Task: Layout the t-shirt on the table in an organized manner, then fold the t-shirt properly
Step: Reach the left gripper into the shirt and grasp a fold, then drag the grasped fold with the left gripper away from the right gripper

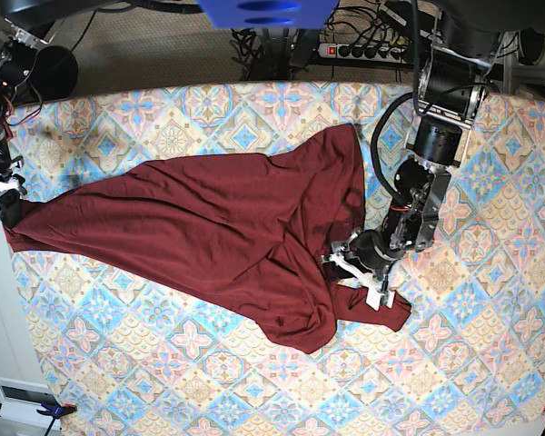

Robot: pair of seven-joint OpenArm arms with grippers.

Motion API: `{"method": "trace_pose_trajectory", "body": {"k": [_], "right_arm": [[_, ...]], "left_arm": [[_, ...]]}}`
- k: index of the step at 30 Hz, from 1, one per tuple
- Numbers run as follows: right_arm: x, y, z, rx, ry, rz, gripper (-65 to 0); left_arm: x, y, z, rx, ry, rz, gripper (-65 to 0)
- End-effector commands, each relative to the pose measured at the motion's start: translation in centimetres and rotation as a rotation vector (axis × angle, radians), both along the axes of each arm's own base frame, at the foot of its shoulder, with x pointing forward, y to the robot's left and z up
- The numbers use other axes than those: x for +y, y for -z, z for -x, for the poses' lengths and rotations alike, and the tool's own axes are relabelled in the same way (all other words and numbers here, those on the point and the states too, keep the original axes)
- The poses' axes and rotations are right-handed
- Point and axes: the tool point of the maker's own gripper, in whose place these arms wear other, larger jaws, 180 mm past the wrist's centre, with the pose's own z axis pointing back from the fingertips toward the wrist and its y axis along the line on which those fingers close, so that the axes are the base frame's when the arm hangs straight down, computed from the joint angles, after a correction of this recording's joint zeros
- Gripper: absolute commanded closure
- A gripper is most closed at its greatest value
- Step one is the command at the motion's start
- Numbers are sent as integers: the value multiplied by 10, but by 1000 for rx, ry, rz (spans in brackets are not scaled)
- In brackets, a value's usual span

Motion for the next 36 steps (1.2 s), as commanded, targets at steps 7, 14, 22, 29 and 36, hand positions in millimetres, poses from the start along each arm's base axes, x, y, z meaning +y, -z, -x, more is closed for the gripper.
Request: {"method": "trace_pose_trajectory", "body": {"k": [7,14,22,29,36], "right_arm": [[-6,-21,-6,-57,-2,36,0],[-9,-16,-4,-45,7,25,0],[-10,-14,-4,-40,10,23,0],[-9,-13,-4,-38,9,20,0],[-9,-12,-3,-35,7,23,0]], "left_arm": [[2,1,-9,4,-31,18,-104],[76,-27,-21,-66,-173,5,-2],[159,-63,24,-193,-269,-72,0],[118,-55,40,-185,-152,-75,-24],[49,-57,34,-197,-63,17,-250]]}}
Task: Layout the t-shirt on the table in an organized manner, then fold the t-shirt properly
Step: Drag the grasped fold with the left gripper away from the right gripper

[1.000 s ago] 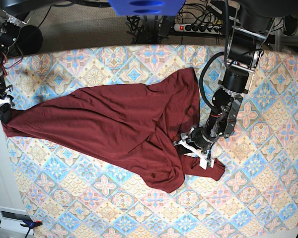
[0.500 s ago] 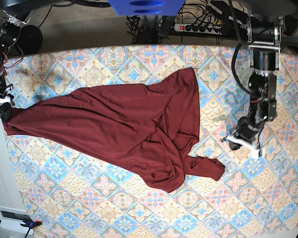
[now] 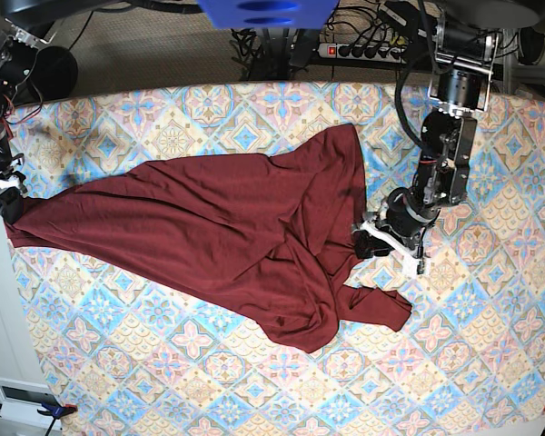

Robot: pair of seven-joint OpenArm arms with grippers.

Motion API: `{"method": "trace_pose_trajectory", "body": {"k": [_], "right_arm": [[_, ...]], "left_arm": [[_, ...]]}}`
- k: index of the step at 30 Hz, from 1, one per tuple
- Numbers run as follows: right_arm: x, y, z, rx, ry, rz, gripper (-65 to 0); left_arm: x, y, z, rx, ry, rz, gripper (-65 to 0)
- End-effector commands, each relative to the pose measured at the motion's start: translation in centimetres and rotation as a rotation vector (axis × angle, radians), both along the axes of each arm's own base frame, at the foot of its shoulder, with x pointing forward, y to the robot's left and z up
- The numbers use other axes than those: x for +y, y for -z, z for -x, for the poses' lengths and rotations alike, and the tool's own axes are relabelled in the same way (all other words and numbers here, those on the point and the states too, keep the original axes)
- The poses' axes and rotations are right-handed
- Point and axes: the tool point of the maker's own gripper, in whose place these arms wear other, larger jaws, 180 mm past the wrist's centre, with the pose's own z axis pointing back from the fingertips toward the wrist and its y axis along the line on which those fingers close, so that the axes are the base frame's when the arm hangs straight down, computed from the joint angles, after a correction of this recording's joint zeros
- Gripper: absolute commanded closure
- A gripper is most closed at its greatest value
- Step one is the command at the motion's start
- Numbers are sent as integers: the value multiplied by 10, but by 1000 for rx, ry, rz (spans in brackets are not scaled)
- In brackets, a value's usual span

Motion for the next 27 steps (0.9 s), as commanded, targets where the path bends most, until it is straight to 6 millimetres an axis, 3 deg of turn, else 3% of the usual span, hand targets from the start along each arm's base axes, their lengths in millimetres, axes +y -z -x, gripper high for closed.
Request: {"method": "trace_pose_trajectory", "body": {"k": [1,5,7,12,14,18,27], "right_arm": [[-5,-22,-6,-58,-5,40,0],[-3,-20,-5,-59,-3,29,0],[-2,-19,-5,-59,-2,28,0],[-2,-19,-5,-59,-2,28,0],[-2,-19,-5,-59,-2,28,0],[-3,-21,-6,-64,-1,28,0],[-4,-20,-6,-62,1,25,0]], "left_arm": [[2,-22,-19,-68,-12,13,-286],[-23,-9,-40,-5,4,53,-369],[-43,-7,-47,12,33,70,-366],[-88,-24,-58,-21,106,100,-363],[-99,-14,-58,13,110,113,-363],[-107,12,-61,100,84,131,-363],[-97,7,-70,52,36,134,-363]]}}
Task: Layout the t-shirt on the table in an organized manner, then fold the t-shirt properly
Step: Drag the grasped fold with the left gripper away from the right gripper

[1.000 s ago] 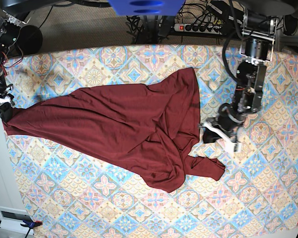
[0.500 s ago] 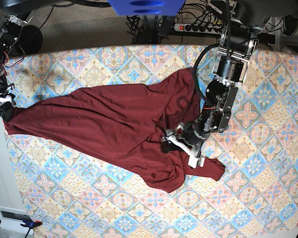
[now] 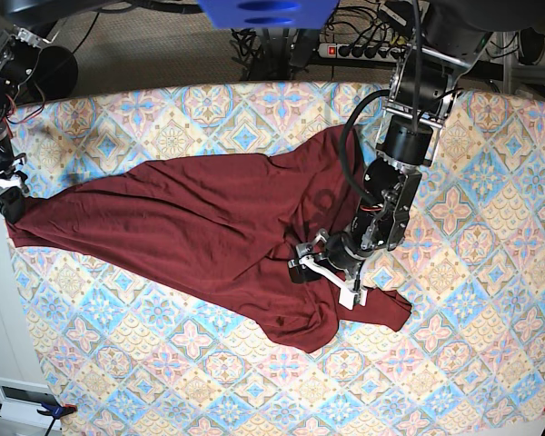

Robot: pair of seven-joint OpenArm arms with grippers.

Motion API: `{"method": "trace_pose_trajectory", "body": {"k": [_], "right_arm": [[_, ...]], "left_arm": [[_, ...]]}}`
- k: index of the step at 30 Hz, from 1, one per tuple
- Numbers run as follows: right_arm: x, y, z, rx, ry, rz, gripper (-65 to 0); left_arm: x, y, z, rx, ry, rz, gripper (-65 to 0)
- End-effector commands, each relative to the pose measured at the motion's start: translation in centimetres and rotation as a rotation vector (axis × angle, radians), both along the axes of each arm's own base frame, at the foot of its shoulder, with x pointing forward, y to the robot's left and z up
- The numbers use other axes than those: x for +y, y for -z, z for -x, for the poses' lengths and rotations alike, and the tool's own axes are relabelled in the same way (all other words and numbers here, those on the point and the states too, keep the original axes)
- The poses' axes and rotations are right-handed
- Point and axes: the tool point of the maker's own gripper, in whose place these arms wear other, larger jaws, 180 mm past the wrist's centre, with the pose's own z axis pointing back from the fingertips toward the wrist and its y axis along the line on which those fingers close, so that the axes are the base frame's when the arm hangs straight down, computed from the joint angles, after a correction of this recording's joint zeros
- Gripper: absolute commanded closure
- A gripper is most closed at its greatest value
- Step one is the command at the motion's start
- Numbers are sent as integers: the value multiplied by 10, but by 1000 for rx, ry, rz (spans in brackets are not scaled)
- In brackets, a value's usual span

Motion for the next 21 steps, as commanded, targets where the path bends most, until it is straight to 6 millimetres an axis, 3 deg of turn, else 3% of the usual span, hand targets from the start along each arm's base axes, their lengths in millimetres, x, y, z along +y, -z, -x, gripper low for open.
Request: {"method": "trace_pose_trajectory", "body": {"k": [1,3,5,9,10,13,17,21], "right_arm": [[-7,-21,-6,-56,1,35,0],[-7,-20,-6,-55,1,34,0],[-7,-20,-6,-55,1,34,0],[-7,-20,-5,-54,2,33,0],[-7,-20,-5,-54,2,33,0],[-7,-20,-5,-54,2,33,0],[-7,-20,-5,-54,2,33,0],[-7,-20,-5,-54,2,33,0]], "left_arm": [[-1,-20,-15,-65,-9,9,-362],[-1,-10,-12,-41,-17,7,-343],[-1,-4,-10,-23,-25,14,-277],[-1,-7,-13,-33,-34,20,-22],[1,-8,-14,-41,-42,19,0],[25,-9,-18,-48,-82,7,-15],[44,-11,-21,-49,-133,25,0],[70,-33,-11,-90,-150,36,0]]}}
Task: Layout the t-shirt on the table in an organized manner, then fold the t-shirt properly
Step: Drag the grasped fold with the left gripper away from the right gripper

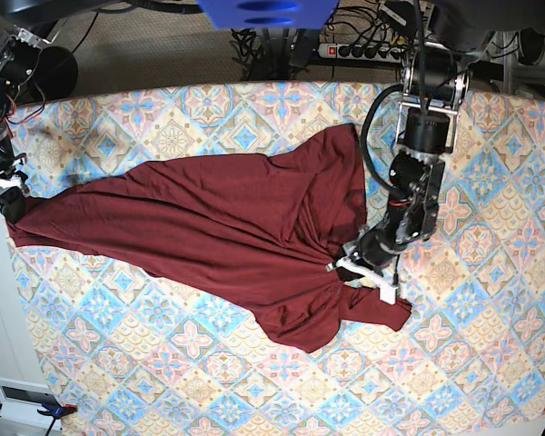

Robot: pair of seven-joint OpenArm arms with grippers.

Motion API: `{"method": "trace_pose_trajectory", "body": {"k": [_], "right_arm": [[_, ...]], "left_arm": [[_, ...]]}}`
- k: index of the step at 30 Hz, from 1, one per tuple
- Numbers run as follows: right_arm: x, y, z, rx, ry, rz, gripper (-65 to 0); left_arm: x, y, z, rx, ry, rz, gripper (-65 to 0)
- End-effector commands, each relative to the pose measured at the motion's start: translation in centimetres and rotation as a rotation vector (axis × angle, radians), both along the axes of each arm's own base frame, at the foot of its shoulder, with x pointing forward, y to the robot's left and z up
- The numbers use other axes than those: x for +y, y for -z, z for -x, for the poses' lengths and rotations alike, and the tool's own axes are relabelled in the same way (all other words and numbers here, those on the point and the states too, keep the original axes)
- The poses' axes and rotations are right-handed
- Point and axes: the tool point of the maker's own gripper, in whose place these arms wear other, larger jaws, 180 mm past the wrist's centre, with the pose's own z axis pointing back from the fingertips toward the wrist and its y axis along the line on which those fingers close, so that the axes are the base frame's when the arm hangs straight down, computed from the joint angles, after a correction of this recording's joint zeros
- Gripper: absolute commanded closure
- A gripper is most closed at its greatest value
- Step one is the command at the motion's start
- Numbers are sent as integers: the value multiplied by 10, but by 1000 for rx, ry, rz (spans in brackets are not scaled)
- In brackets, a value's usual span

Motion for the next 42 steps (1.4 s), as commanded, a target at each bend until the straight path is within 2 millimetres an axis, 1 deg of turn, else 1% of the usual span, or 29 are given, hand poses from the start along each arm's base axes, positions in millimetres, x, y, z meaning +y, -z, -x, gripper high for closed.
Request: {"method": "trace_pose_trajectory", "body": {"k": [1,2,3,5,7,10,12,14,16,17,18,20,21,23,25,28,30,32,35,38,40,42], "right_arm": [[-7,-21,-6,-57,1,35,0],[-7,-21,-6,-57,1,35,0],[-7,-21,-6,-57,1,35,0],[-7,-21,-6,-57,1,35,0],[-7,-21,-6,-57,1,35,0],[-7,-21,-6,-57,2,36,0],[-9,-22,-6,-59,6,37,0],[-8,-23,-6,-61,5,39,0],[-7,-23,-5,-60,1,40,0],[-6,-23,-5,-57,-4,39,0],[-5,-21,-4,-49,-8,37,0],[0,-18,-3,-20,-29,38,0],[2,-19,-3,-16,-36,39,0],[3,-20,-4,-16,-42,42,0],[5,-20,-4,-14,-46,42,0],[5,-20,-4,-15,-47,43,0],[5,-20,-4,-15,-47,43,0],[6,-23,-4,-20,-50,48,0],[9,-24,-2,-17,-58,58,0],[12,-30,-3,-28,-69,71,0],[13,-30,-2,-27,-70,72,0],[13,-30,-2,-27,-70,72,0]], "left_arm": [[10,-31,-13,-87,-19,3,0],[20,-37,-8,-98,-16,-11,0],[27,-39,0,-97,-9,-25,0],[34,-48,14,-125,13,-58,0],[43,-54,32,-147,37,-103,0],[47,-63,64,-175,91,-164,0],[45,-68,90,-186,135,-197,0],[44,-73,111,-197,165,-218,0],[53,-74,123,-189,147,-228,0],[60,-75,123,-190,127,-234,0],[66,-77,120,-194,109,-238,-1],[76,-65,115,-165,55,-217,-2],[78,-66,104,-169,38,-206,-8],[76,-58,87,-149,24,-180,-38],[67,-50,71,-125,28,-151,-95],[47,-48,42,-115,35,-100,-212],[37,-46,22,-103,16,-56,-292],[30,-40,3,-73,-4,-15,-342],[18,-28,-15,-18,-21,36,-353],[-1,-21,-33,9,-43,82,-354],[-7,-16,-40,9,-72,100,-355],[-22,-11,-46,30,-71,122,-353]]}}
